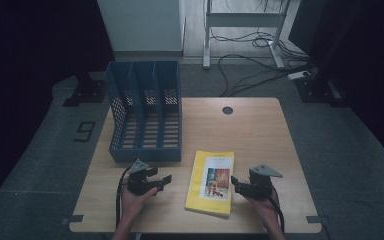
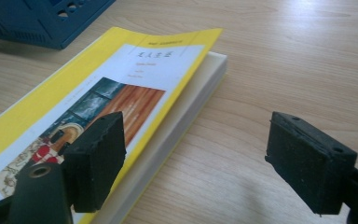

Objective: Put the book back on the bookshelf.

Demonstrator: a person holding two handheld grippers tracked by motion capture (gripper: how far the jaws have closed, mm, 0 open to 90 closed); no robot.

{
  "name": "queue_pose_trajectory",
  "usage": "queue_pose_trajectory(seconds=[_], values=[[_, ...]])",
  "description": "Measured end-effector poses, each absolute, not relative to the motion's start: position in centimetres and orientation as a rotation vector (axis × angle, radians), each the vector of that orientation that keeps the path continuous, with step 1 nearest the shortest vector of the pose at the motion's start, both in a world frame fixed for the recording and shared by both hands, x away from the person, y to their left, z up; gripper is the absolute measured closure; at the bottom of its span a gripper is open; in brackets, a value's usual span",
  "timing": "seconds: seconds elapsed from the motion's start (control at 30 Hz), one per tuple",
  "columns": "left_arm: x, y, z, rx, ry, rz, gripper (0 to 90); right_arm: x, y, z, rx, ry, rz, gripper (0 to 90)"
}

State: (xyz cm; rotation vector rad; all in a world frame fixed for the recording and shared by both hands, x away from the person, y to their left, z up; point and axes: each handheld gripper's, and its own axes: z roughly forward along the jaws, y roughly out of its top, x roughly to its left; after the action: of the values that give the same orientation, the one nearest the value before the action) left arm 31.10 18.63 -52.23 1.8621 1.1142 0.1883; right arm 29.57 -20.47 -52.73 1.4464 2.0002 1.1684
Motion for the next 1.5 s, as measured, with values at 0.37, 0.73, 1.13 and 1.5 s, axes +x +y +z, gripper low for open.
queue_pose_trajectory(seconds=[0.37, 0.73, 1.13, 1.5], values=[[30.7, 16.6, -52.8, 1.922, 1.061, 0.158, 25.1, 29.8, -18.9, -53.1, 1.418, 2.033, 1.168, 19.4], [30.5, 15.3, -53.1, 1.951, 1.033, 0.132, 25.2, 29.9, -16.9, -54.1, 1.395, 2.085, 1.144, 19.4], [30.2, 14.0, -53.1, 1.943, 1.013, 0.095, 25.1, 29.9, -16.1, -54.8, 1.386, 2.113, 1.115, 19.5], [30.4, 12.1, -53.2, 1.971, 0.994, 0.114, 27.2, 29.9, -16.1, -55.1, 1.411, 2.105, 1.146, 20.5]])
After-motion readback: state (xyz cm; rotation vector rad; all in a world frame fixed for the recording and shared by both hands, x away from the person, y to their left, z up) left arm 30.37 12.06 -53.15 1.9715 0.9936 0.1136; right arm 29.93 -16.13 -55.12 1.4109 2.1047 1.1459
